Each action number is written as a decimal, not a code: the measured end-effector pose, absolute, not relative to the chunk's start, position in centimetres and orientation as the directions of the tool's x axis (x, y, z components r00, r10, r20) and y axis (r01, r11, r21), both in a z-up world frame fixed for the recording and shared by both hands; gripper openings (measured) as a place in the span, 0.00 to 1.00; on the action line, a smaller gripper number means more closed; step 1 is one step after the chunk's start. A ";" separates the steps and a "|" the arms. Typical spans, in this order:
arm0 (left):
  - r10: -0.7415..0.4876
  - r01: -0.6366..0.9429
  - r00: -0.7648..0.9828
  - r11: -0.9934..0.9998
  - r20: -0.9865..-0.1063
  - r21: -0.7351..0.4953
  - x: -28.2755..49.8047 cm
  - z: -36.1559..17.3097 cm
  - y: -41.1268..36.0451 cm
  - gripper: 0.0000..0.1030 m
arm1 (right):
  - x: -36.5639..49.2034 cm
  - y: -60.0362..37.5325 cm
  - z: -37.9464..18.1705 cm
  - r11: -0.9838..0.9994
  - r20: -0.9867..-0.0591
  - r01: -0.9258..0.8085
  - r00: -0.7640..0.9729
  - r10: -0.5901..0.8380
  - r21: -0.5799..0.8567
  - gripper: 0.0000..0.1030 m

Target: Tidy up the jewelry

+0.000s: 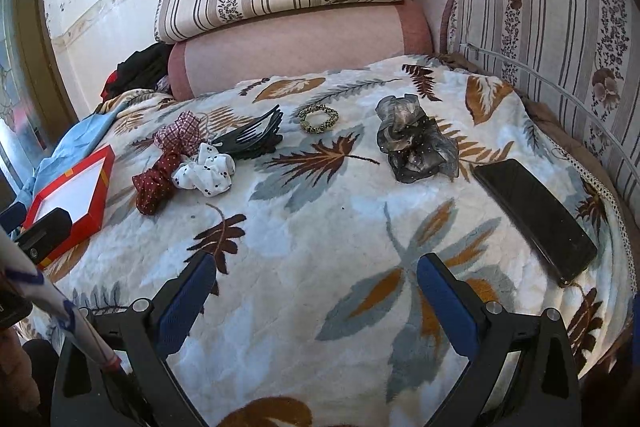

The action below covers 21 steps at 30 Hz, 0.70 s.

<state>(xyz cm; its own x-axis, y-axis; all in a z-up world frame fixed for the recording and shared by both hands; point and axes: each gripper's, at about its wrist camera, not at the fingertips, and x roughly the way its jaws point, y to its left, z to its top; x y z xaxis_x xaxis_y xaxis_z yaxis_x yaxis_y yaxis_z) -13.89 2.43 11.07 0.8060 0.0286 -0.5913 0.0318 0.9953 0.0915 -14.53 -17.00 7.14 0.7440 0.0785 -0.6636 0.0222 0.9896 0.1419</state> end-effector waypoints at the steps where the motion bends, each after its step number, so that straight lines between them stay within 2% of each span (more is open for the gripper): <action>1: 0.031 0.031 0.804 0.995 -0.593 0.093 -13.8 11.0 2.4 1.00 | -14.5 -17.0 7.1 0.990 -0.664 0.023 0.744 0.078 0.142 1.00; 13: 0.073 0.000 0.810 0.992 -0.581 0.126 -14.7 11.7 3.5 1.00 | -14.3 -17.0 7.6 0.982 -0.650 0.008 0.751 0.118 0.188 1.00; 21: 0.086 -0.063 0.809 0.996 -0.582 0.059 -11.4 12.5 7.1 1.00 | -13.5 -17.9 7.2 0.979 -0.665 0.041 0.740 0.104 0.199 1.00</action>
